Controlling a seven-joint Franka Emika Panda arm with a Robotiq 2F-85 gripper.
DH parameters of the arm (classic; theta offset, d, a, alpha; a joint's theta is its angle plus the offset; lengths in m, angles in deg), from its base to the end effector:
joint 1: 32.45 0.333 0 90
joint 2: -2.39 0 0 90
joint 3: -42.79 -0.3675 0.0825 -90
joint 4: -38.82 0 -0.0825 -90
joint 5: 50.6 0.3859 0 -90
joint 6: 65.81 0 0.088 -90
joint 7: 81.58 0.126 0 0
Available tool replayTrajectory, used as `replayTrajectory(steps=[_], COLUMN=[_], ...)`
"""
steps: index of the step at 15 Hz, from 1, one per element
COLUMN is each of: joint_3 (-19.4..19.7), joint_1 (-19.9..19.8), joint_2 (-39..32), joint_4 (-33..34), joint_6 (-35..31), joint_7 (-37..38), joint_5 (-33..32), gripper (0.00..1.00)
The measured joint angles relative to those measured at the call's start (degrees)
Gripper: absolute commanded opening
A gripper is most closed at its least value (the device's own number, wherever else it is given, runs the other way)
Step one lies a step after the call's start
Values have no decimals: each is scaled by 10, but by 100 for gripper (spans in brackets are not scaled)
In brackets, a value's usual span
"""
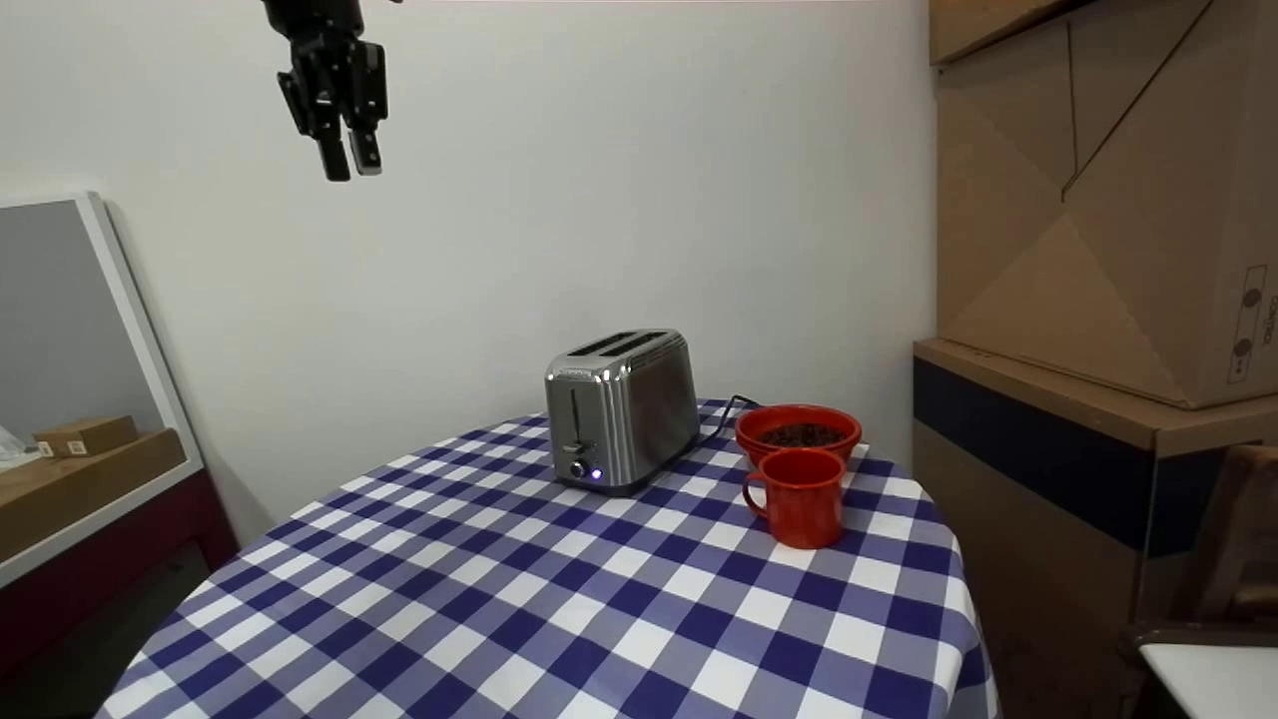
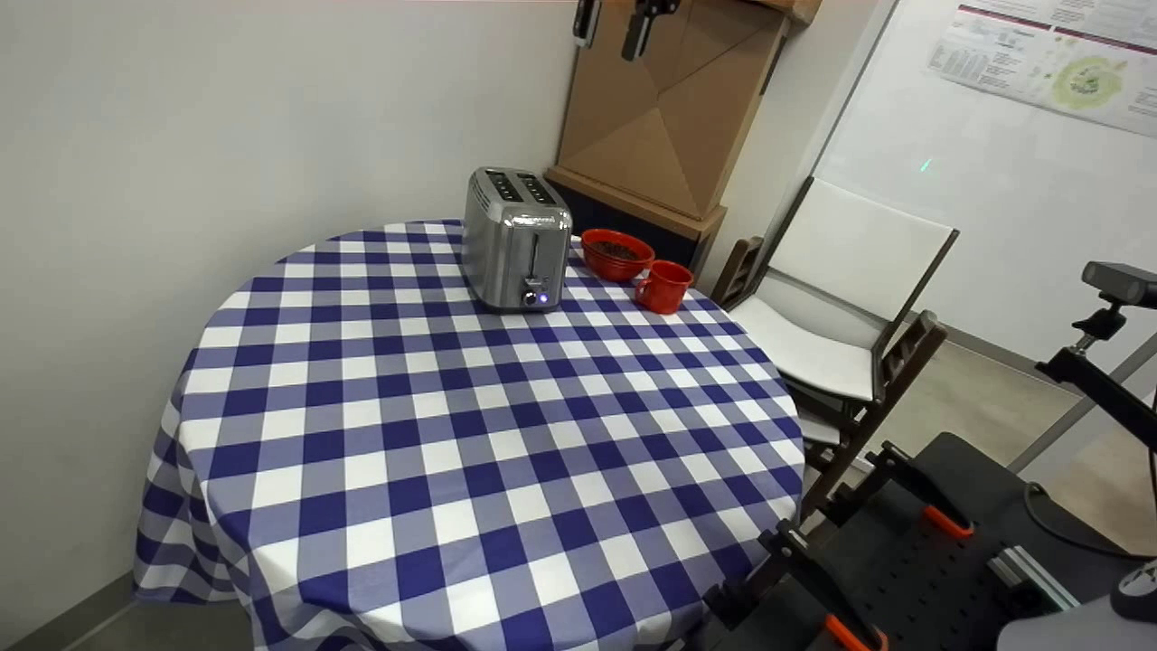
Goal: Push down on the button of the toaster.
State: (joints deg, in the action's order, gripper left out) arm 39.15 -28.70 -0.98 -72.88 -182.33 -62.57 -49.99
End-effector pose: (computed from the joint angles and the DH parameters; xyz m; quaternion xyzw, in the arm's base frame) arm 0.5748 0.0747 0.4826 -0.9945 0.1036 -0.0109 0.0094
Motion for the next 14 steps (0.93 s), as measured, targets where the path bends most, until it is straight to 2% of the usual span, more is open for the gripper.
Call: replayTrajectory(steps=[2, 3, 14], joint_3=[0, 0, -1], joint_1=[-1, -1, 0], joint_2=[11, 15, 26], joint_4=[-11, -16, -33], joint_6=[0, 0, 0], joint_7=[0, 0, 0], joint_5=[0, 0, 0], gripper=[98, 100, 100])
